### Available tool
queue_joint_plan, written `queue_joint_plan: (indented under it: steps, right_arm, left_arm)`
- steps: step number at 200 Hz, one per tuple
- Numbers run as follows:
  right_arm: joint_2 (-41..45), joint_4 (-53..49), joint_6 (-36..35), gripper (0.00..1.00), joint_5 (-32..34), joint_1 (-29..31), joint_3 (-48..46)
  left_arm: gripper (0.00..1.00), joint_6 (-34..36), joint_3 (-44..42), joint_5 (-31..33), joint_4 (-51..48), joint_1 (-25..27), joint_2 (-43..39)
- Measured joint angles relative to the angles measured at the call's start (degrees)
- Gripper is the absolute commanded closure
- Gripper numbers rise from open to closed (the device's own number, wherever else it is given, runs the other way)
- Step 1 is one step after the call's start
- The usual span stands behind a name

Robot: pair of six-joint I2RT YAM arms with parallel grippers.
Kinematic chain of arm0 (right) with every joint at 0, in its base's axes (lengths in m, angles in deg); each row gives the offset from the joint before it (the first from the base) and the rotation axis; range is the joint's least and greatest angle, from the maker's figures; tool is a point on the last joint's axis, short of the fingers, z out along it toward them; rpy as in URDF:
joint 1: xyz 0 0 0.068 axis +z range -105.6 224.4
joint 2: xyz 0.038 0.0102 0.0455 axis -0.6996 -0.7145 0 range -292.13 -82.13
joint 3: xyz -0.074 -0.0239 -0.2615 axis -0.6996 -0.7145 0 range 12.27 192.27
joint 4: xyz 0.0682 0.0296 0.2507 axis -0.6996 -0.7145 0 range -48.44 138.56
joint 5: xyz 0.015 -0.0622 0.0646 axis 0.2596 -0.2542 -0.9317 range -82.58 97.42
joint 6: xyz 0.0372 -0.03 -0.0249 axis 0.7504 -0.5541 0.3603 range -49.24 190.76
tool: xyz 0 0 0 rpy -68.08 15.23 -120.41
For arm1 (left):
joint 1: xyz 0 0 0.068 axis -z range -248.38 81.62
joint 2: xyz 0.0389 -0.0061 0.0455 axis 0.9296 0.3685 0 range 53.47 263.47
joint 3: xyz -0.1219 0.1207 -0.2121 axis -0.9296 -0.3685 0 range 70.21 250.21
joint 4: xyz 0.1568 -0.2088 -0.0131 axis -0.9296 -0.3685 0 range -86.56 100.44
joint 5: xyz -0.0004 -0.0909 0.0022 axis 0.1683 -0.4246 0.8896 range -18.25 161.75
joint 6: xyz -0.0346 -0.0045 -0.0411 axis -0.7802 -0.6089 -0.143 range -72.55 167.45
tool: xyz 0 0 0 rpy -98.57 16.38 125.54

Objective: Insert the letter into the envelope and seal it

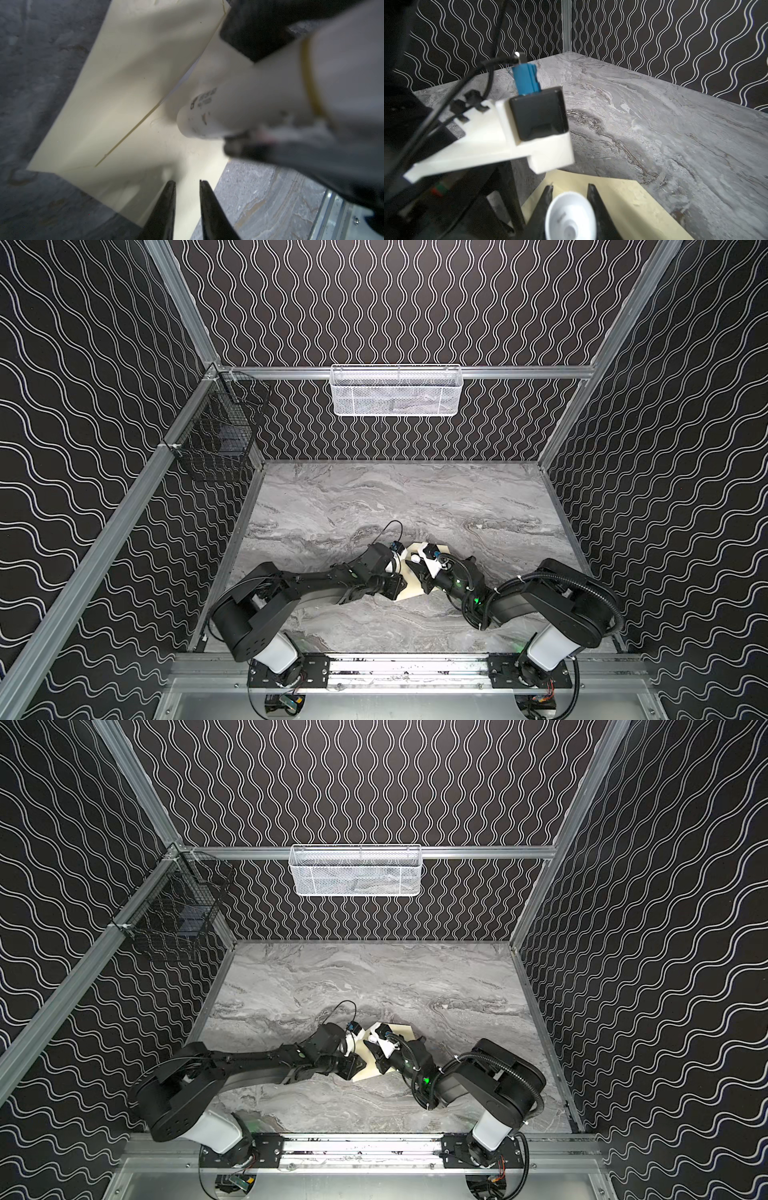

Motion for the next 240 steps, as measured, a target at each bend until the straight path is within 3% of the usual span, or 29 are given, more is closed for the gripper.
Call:
queue_joint_plan:
  steps: [108,202,240]
  right_arm:
    - [-5.86,2.97,0.96,1.0,0.35,-1.75,0.35]
    - [0.79,1.16,-0.55,1.0,4.09,-6.19,-4.87]
    - [8.57,-4.7,-0.52,1.0,4.79,-2.21,-1.7]
  left_arm:
    - [0.78,-2.36,-6.12,0.44,11.23,0.04,1.66]
    - [0.79,-4.09,-8.61,-0.11,16.37,-0.17,2.45]
    - [0.79,-4.13,-8.44,0.0,16.02,-0.17,2.05]
